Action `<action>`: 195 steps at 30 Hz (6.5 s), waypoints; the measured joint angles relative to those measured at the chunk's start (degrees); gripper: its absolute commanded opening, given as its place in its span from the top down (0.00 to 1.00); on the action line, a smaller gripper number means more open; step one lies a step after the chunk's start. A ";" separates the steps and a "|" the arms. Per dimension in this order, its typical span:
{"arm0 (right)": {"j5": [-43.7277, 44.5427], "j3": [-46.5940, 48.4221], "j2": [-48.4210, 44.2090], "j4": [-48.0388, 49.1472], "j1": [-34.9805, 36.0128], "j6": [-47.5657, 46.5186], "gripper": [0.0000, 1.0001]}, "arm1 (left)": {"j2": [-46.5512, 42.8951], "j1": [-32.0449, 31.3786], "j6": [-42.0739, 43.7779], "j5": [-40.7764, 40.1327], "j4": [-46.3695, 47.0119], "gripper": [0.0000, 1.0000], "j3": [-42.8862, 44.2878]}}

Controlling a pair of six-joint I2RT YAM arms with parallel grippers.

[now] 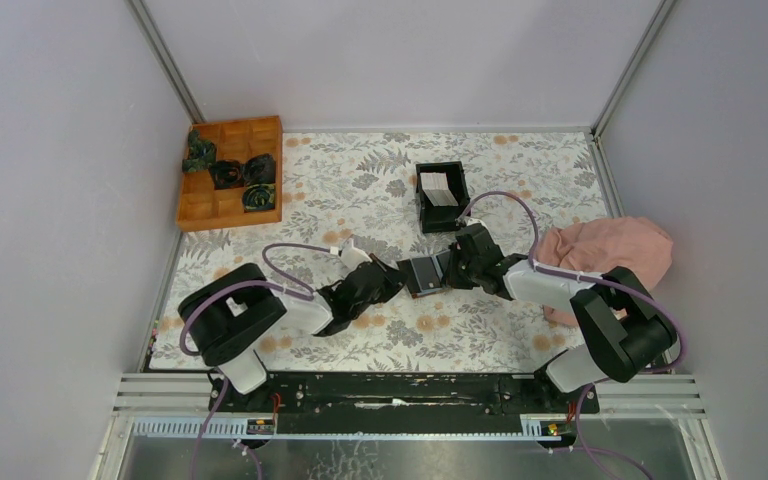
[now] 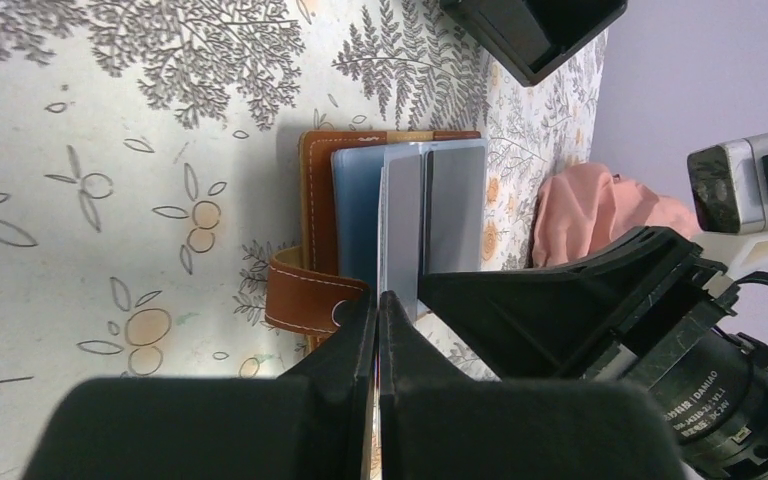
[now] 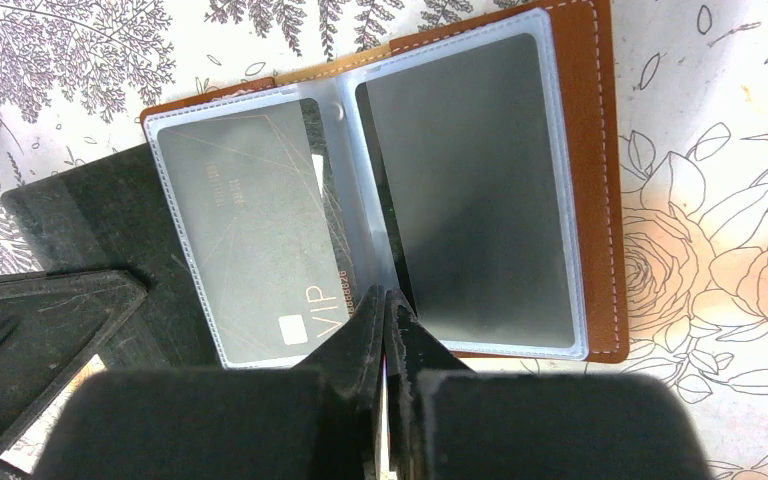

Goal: Put the credit cards into the card holder
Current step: Turn over the card slot in the card holder, then insert the credit card into the card holder.

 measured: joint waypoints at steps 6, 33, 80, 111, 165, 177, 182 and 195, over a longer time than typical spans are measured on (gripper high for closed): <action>1.55 1.01 0.00 -1.73 1.01 -0.96 1.00 | 1.16 0.00 0.07 0.85 0.15 1.00 2.32; 10.99 5.49 0.63 -9.99 4.31 -3.17 0.99 | 6.82 -0.20 2.69 2.60 1.25 1.00 10.25; 30.99 6.86 -6.84 -15.87 4.33 -4.50 0.73 | 12.90 -1.97 5.49 2.23 -0.94 1.00 16.76; 26.64 6.86 1.38 -10.40 3.08 -4.42 0.75 | 14.80 -1.95 5.16 1.99 -1.09 1.00 16.35; 21.70 6.10 3.82 -5.88 -1.03 -3.10 0.75 | 19.23 0.83 -3.06 9.51 15.52 1.00 10.19; 21.35 6.10 3.82 -5.86 -1.16 -3.13 0.75 | 19.15 1.05 -3.06 9.64 17.00 1.00 9.84; 21.33 6.10 3.82 -5.86 -1.16 -3.13 0.75 | 19.15 1.20 -3.08 9.64 17.22 1.00 10.21; 21.29 6.10 3.82 -5.88 -1.22 -3.13 0.75 | 19.39 1.42 -3.02 9.55 16.70 1.00 12.26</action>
